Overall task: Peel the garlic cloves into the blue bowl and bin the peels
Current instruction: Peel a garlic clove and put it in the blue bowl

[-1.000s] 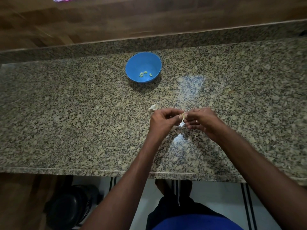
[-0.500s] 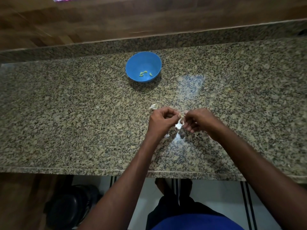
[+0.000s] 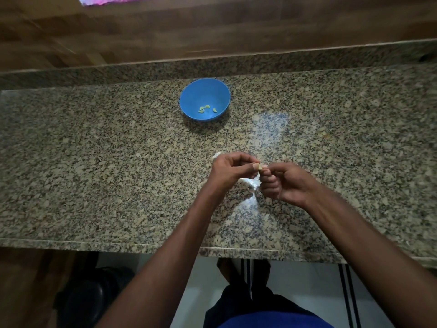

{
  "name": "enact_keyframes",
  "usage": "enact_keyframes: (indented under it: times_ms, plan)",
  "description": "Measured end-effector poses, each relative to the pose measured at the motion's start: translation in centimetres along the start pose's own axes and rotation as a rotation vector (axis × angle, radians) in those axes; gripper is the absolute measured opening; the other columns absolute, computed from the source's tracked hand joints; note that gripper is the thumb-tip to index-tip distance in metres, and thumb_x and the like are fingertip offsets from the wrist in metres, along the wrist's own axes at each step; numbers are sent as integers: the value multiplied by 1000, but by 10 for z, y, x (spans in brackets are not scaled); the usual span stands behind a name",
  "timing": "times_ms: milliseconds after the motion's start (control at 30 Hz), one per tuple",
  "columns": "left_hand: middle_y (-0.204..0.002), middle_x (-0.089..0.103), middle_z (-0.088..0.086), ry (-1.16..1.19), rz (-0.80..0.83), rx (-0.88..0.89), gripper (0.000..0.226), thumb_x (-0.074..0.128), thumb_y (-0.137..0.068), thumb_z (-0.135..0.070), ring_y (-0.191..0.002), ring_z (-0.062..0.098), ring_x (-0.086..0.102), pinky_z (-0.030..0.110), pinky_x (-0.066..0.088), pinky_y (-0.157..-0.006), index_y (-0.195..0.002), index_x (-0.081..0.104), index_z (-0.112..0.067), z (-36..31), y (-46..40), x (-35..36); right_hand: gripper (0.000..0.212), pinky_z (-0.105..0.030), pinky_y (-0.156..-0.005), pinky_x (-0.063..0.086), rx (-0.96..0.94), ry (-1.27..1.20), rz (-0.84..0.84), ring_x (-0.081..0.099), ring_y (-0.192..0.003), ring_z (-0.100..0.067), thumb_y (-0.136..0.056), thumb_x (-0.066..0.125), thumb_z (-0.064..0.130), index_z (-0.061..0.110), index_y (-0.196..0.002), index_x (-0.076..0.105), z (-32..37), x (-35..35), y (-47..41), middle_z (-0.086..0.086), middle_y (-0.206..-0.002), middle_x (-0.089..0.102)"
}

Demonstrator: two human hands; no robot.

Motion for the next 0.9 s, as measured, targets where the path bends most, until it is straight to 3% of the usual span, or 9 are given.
enact_keyframes:
  times_ms: [133,233,433,700,800,900]
  plan:
    - [-95,73,12,31,48,-4,19,75,-91,-6,-85,18,70,29,58,-82,-108,71,3,6,2,5,31,-16,-42,21,118,-219,15,25,-44,-5,-90,45,9,18,-61,45,-13,6,2,7,-54,32]
    - [-93,74,11,87,43,-39,19,74,-92,-4,-82,17,70,29,59,-79,-109,70,3,12,3,5,36,-15,-42,19,128,-229,33,25,-43,-4,-96,39,10,19,-61,43,-13,9,3,8,-53,33]
    - [-92,77,16,89,-121,-76,16,77,-88,-4,-80,24,70,34,61,-77,-104,75,-1,19,5,-2,30,-20,-37,24,-45,180,-97,26,-44,-8,-98,39,10,17,-69,45,1,-4,-3,4,-56,36]
    - [-98,78,16,47,-51,-119,21,80,-87,-9,-83,22,72,31,62,-79,-105,77,-1,19,9,4,36,-21,-40,27,-151,404,-182,30,-45,-11,-99,45,13,17,-64,50,8,-3,3,2,-55,42]
    - [-96,78,13,-4,-72,-113,18,80,-86,-8,-85,24,74,36,63,-83,-103,77,-4,21,10,0,31,-22,-44,36,-242,560,-306,43,-47,-14,-99,53,13,11,-69,61,18,-11,7,-2,-58,55]
    - [-93,78,11,-103,-105,-97,17,82,-84,-9,-86,23,76,34,64,-78,-99,76,-4,22,10,-4,12,-27,-55,55,-315,561,-344,63,-57,-18,-97,64,8,1,-89,69,25,-16,10,-13,-74,71]
Point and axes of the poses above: each hand's wrist, its own y-axis away from the middle knuckle, its own x-axis out of the palm, z = x × y, the point moved 9 cm from there along -y, towards the middle knuckle
